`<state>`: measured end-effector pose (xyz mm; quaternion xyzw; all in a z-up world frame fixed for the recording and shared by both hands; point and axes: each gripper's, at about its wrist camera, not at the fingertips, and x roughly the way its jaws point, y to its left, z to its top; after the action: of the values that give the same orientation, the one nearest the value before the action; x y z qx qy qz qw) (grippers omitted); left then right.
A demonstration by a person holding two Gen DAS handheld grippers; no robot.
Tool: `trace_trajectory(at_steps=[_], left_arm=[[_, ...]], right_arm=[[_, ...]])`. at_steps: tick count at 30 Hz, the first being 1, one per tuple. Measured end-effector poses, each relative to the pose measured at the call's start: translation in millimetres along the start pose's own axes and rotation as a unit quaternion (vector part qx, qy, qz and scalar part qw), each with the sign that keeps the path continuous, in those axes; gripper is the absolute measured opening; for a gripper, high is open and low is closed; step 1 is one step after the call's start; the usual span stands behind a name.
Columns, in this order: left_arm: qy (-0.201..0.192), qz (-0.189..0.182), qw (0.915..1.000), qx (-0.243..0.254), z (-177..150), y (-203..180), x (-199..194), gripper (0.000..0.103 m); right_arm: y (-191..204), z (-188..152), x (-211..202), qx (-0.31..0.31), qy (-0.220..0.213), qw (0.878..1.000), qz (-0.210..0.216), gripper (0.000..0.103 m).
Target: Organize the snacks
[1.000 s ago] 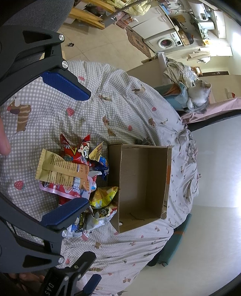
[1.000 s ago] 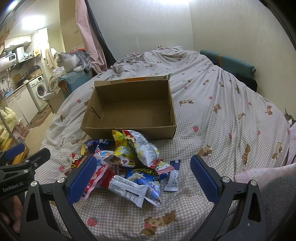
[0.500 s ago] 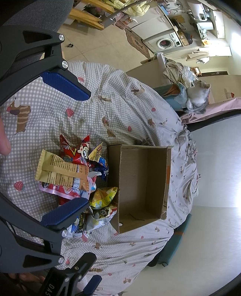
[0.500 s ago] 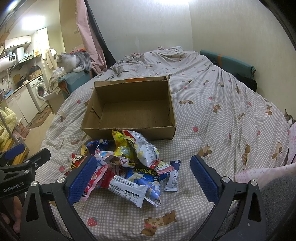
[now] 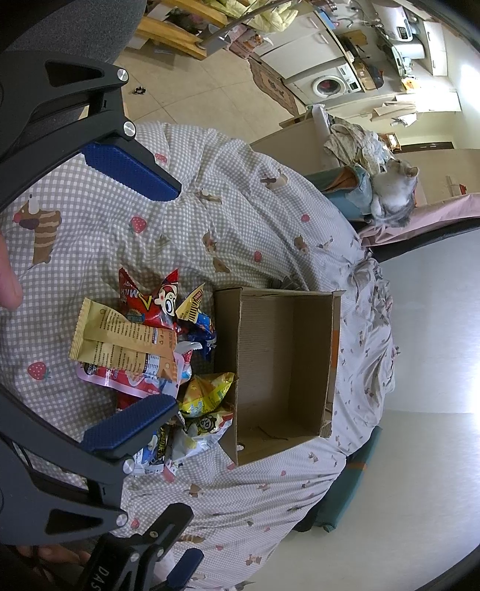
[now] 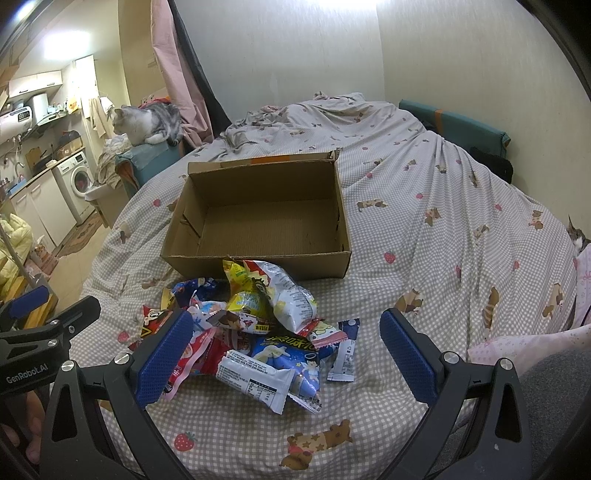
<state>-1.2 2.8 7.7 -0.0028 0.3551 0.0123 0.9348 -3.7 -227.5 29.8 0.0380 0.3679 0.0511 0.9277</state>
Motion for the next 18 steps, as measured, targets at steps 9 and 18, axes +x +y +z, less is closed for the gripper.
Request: trace_trajectory(at_steps=[9, 18], left_arm=[[0.0, 0.0, 1.0, 0.001, 0.1, -0.3, 0.1, 0.103], [0.001, -0.001, 1.0, 0.002, 0.6, -0.1, -0.1, 0.103]], right_arm=[[-1.9, 5.7, -3.9, 0.0, 0.0, 1.0, 0.0, 0.103], [-0.4, 1.1, -1.6, 0.001, -0.001, 1.0, 0.0, 0.103]])
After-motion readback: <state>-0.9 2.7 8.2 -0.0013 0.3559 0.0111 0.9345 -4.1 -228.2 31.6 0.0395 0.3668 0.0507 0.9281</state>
